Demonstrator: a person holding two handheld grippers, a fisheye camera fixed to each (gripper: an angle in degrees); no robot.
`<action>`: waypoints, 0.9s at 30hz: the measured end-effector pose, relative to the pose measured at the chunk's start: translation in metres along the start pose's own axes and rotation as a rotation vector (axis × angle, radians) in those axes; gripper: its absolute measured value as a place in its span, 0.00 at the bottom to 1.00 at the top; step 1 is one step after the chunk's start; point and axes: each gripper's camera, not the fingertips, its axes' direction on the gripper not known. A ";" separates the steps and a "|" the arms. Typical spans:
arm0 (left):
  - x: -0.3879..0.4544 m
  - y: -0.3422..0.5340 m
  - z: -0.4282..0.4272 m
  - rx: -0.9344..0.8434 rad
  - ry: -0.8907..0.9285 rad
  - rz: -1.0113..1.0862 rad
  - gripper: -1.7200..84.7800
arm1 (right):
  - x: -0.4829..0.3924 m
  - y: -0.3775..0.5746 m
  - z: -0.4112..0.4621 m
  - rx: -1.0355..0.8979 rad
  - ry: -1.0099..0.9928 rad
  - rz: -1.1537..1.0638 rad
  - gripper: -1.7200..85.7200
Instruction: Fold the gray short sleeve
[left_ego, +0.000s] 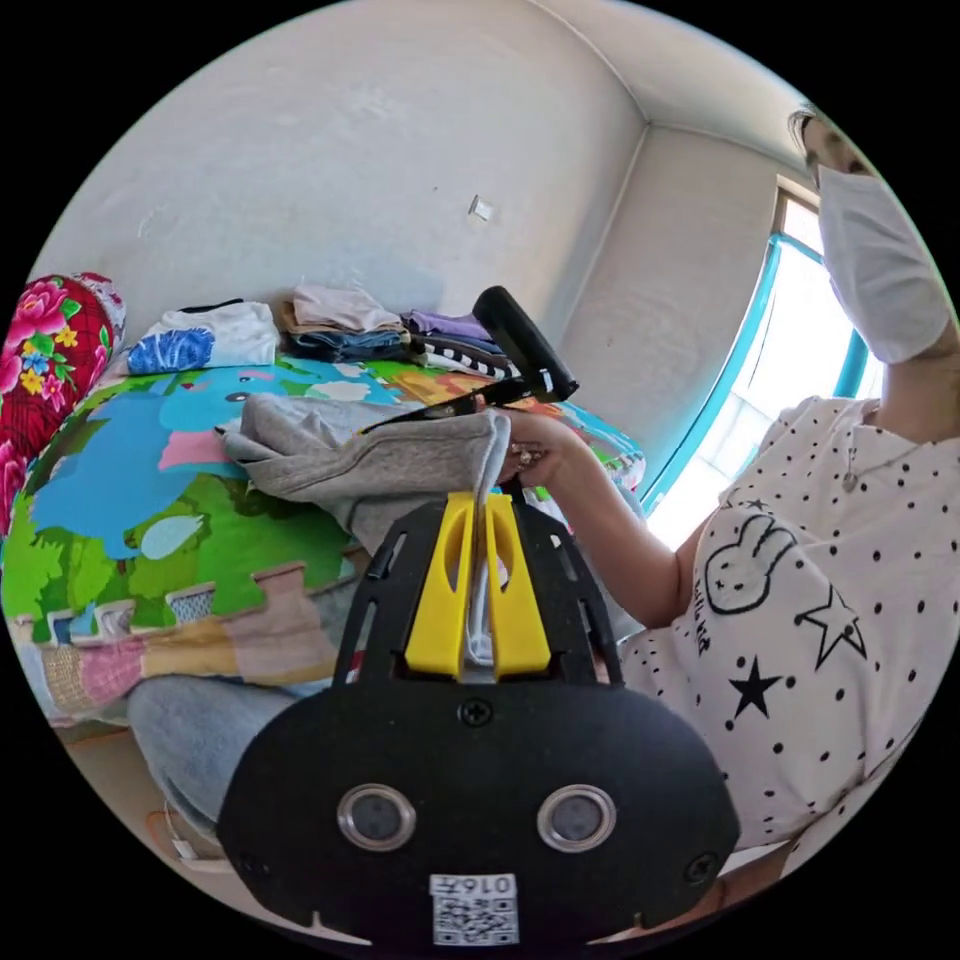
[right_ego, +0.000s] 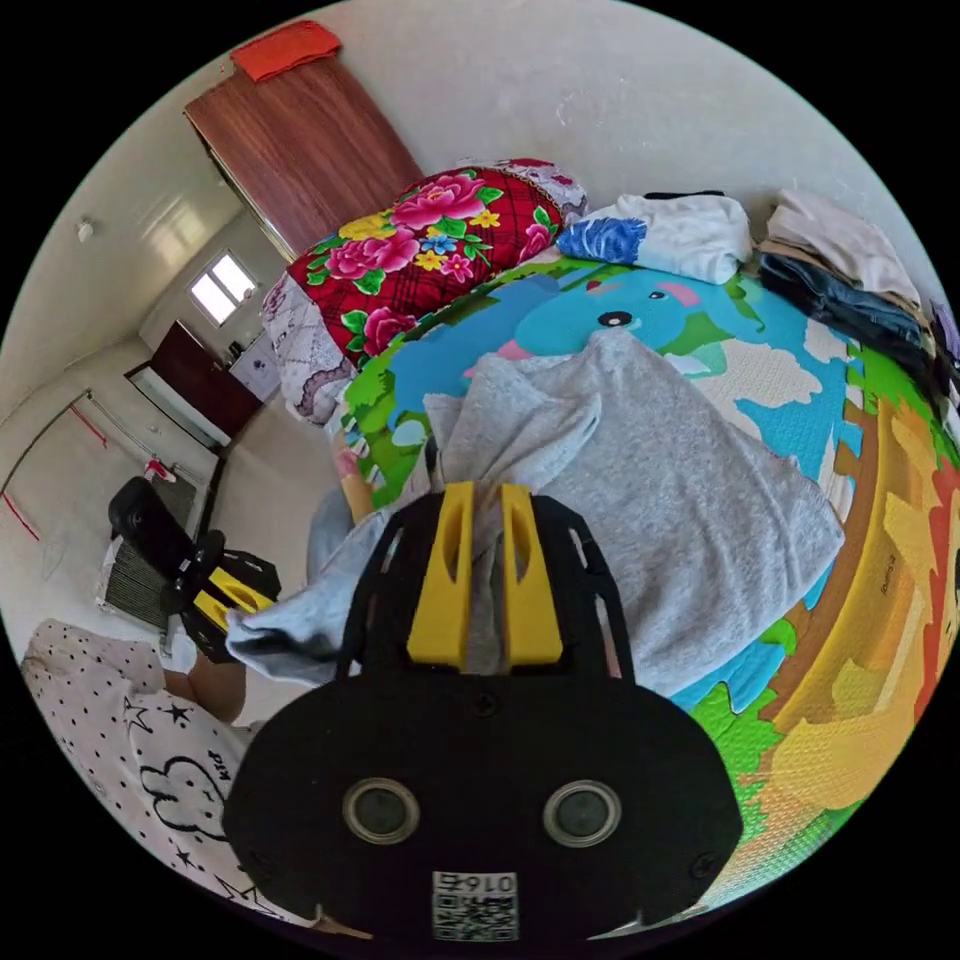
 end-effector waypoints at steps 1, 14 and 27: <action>-0.002 0.000 -0.005 0.007 -0.002 -0.010 0.01 | -0.004 0.001 -0.003 0.007 0.028 -0.005 0.04; -0.036 -0.008 -0.125 0.290 -0.138 -0.120 0.01 | -0.014 0.112 -0.282 0.583 0.320 0.182 0.02; -0.061 -0.153 -0.089 0.221 -0.251 -0.052 0.01 | -0.036 0.096 -0.422 0.592 0.507 0.138 0.02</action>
